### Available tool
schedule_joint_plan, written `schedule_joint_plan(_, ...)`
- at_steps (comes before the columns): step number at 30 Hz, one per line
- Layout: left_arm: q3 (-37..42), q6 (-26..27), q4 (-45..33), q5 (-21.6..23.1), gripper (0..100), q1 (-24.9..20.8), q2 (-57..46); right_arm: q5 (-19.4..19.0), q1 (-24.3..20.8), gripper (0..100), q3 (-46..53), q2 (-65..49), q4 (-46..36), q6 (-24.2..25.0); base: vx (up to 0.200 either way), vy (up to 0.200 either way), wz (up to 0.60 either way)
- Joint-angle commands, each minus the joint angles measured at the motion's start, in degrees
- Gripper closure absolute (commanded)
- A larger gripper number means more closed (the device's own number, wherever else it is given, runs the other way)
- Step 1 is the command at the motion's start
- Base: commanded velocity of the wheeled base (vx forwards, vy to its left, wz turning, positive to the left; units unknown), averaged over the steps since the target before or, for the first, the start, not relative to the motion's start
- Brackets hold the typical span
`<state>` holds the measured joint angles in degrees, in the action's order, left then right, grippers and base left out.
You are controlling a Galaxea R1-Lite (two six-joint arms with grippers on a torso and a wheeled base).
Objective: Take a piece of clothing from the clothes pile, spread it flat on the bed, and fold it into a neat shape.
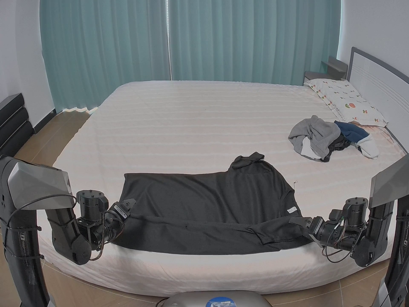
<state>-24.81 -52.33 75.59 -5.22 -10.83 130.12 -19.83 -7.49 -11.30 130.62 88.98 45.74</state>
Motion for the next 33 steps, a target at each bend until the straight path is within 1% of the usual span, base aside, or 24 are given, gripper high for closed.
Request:
schedule_joint_plan(1, 0.1, 0.0, 0.1, -0.1, 0, 0.2, 0.8, 0.1, -0.4, 0, -0.4, 2.0, 0.5, -0.4, 0.0, 0.0, 0.0)
schedule_joint_plan(5, -0.2, 0.0, 0.2, -0.1, 0, 0.2, 1.1, 0.8, -1.4, 0, -2.6, 3.5, 0.4, -0.3, 0.0, 0.0, 0.0)
schedule_joint_plan(11, -0.2, 0.0, 0.2, -0.1, 0, 0.3, 1.1, 4.0, -3.8, 0, -2.8, 3.9, 0.2, -0.2, 0.0, 0.0, 0.0)
schedule_joint_plan(13, -0.2, 0.0, 0.2, -0.1, 0, 0.3, 1.1, 4.4, -4.1, 0, -2.8, 3.9, -0.3, -0.2, 0.0, 0.0, 0.0)
schedule_joint_plan(16, -0.3, 0.0, 0.2, -0.1, 0, 0.4, 1.2, 4.4, -5.9, 0, -3.0, 3.2, -2.8, 0.4, 0.0, 0.0, 0.0)
schedule_joint_plan(17, -0.4, 0.0, 0.2, -0.1, 0, 0.3, 1.3, 4.9, -8.2, 0, -3.2, 3.3, -3.8, 1.0, 0.0, 0.0, 0.0)
schedule_joint_plan(18, -0.3, 0.0, 0.2, -0.1, 0, 0.3, 1.3, 6.2, -9.1, 0, -3.6, 3.5, -3.8, 1.2, 0.0, 0.0, 0.0)
schedule_joint_plan(21, -0.2, 0.0, 0.2, -0.1, 0, 0.4, 1.3, 10.4, -9.8, 0, -5.6, 4.3, -4.3, 1.8, 0.0, 0.0, 0.0)
schedule_joint_plan(22, -0.2, 0.0, 0.2, -0.1, 0, 0.3, 1.3, 11.0, -9.8, 0, -5.8, 4.6, -4.2, 2.2, 0.0, 0.0, 0.0)
schedule_joint_plan(27, -0.3, 0.0, 0.2, -0.1, 0, 0.3, 1.3, 10.9, -9.5, 0, -5.5, 1.0, -4.3, 6.6, 0.0, 0.0, 0.0)
schedule_joint_plan(33, -0.3, 0.0, 0.2, -0.1, 0, 0.3, 1.3, 11.0, -10.0, 0, -5.7, 0.9, -4.6, 7.3, 0.0, 0.0, 0.0)
